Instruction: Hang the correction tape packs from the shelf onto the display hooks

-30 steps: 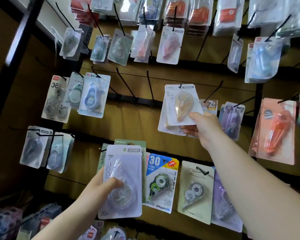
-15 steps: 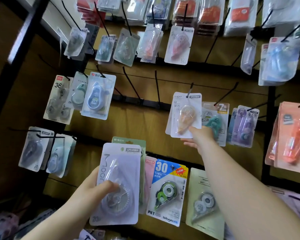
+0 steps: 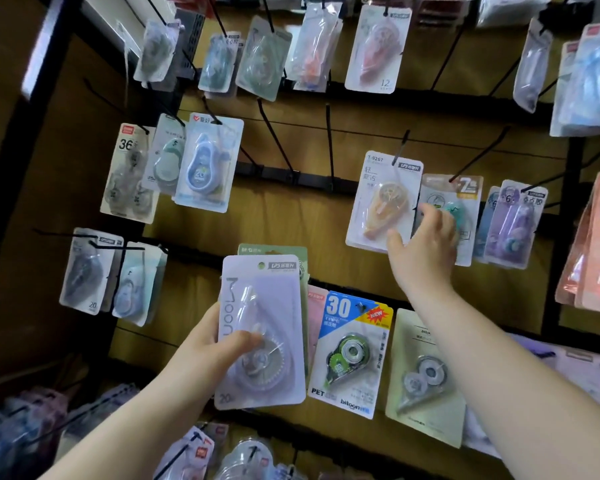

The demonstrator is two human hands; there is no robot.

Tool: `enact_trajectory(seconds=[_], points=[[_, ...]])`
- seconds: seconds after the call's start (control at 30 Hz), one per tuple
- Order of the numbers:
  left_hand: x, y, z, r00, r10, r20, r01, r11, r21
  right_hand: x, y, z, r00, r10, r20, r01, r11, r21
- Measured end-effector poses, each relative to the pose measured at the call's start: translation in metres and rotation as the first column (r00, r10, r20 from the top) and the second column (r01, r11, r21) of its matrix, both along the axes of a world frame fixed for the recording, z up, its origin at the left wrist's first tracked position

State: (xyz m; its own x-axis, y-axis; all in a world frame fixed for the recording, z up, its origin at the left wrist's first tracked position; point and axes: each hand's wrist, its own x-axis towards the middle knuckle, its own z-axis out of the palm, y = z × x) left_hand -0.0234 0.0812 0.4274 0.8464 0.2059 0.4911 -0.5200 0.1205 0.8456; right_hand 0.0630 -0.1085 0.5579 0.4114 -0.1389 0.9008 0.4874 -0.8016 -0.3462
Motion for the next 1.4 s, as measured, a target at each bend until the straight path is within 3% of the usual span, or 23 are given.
enact_trajectory(seconds=[0.07,0.1,0.13,0.2,0.27,0.37,0.5,0.67,1.0,1.1,1.23,1.4], points=[[-0.001,-0.003,-0.001,1.000,0.001,0.017,-0.001,1.000,-0.012,-0.019,0.007,-0.015,0.980,0.124,0.158,-0.104,0.986,-0.134],[-0.002,-0.005,-0.001,1.000,0.003,0.028,-0.003,1.000,-0.017,-0.029,0.012,-0.024,0.963,0.216,0.162,-0.180,0.961,-0.211],[-0.002,-0.006,0.000,0.999,0.009,0.041,-0.008,1.000,-0.022,-0.039,0.018,-0.032,0.949,0.300,0.094,-0.265,0.925,-0.273],[-0.002,-0.009,0.000,0.997,0.027,0.068,-0.025,0.999,-0.030,-0.059,0.027,-0.047,0.894,0.389,-0.223,-0.442,0.848,-0.293],[-0.003,-0.009,-0.001,0.995,0.047,0.087,-0.043,0.998,-0.044,-0.071,0.031,-0.061,0.733,0.407,-0.545,-0.593,0.776,-0.217],[-0.006,-0.006,-0.005,0.995,0.061,0.074,-0.055,0.996,-0.074,-0.070,0.033,-0.081,0.591,0.422,-0.688,-0.665,0.737,-0.119],[-0.011,-0.003,-0.011,0.996,0.067,0.052,-0.063,0.996,-0.068,-0.064,0.037,-0.099,0.425,0.578,-0.697,-0.691,0.704,0.162],[-0.017,0.001,-0.021,0.993,0.113,0.020,-0.110,0.990,-0.092,-0.066,0.049,-0.113,0.319,0.707,-0.631,-0.714,0.617,0.330],[-0.037,0.039,-0.054,0.988,0.119,-0.102,-0.133,0.980,-0.145,-0.072,0.084,-0.142,0.206,0.730,-0.651,-0.732,0.557,0.392],[-0.041,0.050,-0.059,0.982,0.139,-0.131,-0.157,0.977,-0.142,-0.072,0.090,-0.146,0.127,0.745,-0.655,-0.722,0.522,0.454],[-0.046,0.060,-0.064,0.973,0.183,-0.141,-0.202,0.970,-0.136,-0.070,0.097,-0.148,0.122,0.748,-0.652,-0.698,0.532,0.479],[-0.054,0.083,-0.072,0.963,0.238,-0.123,-0.257,0.951,-0.174,-0.058,0.105,-0.137,0.214,0.741,-0.637,-0.683,0.580,0.445]])
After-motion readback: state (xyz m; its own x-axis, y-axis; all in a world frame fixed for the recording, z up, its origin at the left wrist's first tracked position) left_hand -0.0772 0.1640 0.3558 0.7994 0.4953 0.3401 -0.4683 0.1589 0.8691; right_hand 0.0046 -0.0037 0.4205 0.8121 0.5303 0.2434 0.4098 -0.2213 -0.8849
